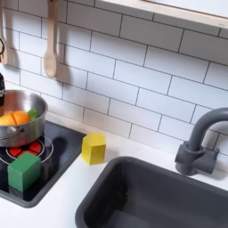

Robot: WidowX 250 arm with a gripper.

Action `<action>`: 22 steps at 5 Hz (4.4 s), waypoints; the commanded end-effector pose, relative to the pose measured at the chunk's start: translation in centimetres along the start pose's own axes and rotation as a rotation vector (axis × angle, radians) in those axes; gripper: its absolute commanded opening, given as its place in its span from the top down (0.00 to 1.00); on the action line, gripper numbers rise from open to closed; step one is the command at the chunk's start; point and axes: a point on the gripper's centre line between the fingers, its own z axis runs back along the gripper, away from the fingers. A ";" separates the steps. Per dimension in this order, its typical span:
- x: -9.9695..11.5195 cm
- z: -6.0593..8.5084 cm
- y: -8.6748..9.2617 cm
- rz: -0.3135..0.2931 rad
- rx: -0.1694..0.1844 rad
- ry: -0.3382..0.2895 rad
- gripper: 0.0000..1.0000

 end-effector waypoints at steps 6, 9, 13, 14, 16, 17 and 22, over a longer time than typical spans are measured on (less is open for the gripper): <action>3.3 -4.0 -1.2 -0.132 -0.052 -0.011 0.00; 3.7 -5.9 -1.3 -0.141 -0.062 -0.002 0.00; 3.0 -7.9 -1.7 -0.149 -0.095 0.041 1.00; 3.0 -7.4 -1.5 -0.144 -0.084 0.027 1.00; 3.0 -5.7 -1.7 -0.149 -0.098 0.029 1.00; 3.0 -5.0 -1.7 -0.160 -0.095 0.034 1.00; 2.5 1.9 -4.3 -0.193 -0.086 -0.054 1.00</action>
